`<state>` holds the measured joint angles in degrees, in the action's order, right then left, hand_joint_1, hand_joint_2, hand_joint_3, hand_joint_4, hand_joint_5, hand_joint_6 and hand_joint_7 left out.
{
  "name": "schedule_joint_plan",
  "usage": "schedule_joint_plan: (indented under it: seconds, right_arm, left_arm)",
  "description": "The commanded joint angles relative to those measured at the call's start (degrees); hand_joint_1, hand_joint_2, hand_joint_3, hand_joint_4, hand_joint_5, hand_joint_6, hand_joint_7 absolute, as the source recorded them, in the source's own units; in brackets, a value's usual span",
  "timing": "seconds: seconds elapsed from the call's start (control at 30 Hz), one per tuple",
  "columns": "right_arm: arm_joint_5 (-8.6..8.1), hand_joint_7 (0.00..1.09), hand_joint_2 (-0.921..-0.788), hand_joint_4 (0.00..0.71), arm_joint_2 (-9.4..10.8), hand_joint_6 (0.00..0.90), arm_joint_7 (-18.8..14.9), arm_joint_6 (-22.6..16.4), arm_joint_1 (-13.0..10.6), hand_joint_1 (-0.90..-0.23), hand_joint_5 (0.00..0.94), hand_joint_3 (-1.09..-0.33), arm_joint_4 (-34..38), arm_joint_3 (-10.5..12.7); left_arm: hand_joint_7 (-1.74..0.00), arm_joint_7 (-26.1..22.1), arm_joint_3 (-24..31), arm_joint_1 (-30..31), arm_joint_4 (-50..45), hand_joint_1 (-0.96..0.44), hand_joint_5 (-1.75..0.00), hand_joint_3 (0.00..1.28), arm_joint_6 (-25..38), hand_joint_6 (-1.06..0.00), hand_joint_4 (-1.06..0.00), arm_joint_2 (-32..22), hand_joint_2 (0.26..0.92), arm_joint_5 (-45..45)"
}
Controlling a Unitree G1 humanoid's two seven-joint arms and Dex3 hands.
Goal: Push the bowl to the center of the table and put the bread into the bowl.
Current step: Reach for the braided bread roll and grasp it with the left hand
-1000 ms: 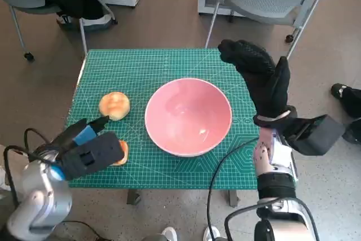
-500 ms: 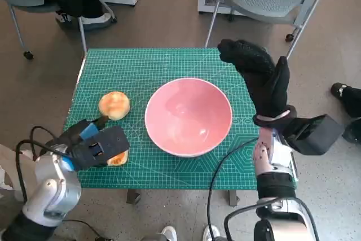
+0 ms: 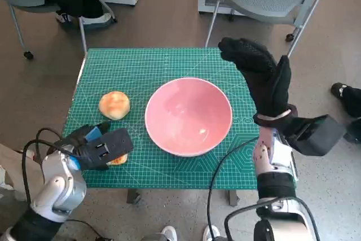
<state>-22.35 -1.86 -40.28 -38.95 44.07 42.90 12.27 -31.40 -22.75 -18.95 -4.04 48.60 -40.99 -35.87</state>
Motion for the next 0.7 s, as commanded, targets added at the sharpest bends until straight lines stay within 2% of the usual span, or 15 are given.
schedule_joint_plan:
  seconds: [0.03,0.5,0.63,0.7]
  right_arm:
    - [0.13,0.03,-0.921,0.093,0.2,0.17,0.5,0.7,-1.5,-0.688,0.003,-0.876,0.5,-0.1]
    - [0.0,0.03,-0.921,0.094,0.3,0.169,0.4,1.2,-1.2,-0.689,0.002,-0.874,1.2,-0.1]
    - [0.18,0.03,-0.921,0.094,0.5,0.169,0.6,1.4,-1.4,-0.692,0.002,-0.872,0.7,-0.3]
    - [0.21,0.03,-0.921,0.094,0.5,0.168,0.6,1.4,-1.4,-0.692,0.002,-0.872,0.7,-0.3]
  left_arm:
    - [-0.02,-1.0,-0.8,-0.6,1.2,-0.09,-0.02,0.01,-0.3,-0.26,-0.07,0.1,0.704,-0.8]
    - [-0.02,-0.6,-1.3,0.0,5.0,-0.08,-0.02,0.01,-2.7,-0.28,-0.11,0.7,0.708,-0.8]
    - [-0.03,0.4,-1.3,-0.4,7.9,-0.04,-0.03,0.01,-4.1,-0.31,-0.16,1.5,0.715,-0.9]
    - [-0.03,0.9,-1.3,-0.7,9.2,-0.01,-0.06,0.01,-4.6,-0.34,-0.23,1.8,0.723,-1.0]
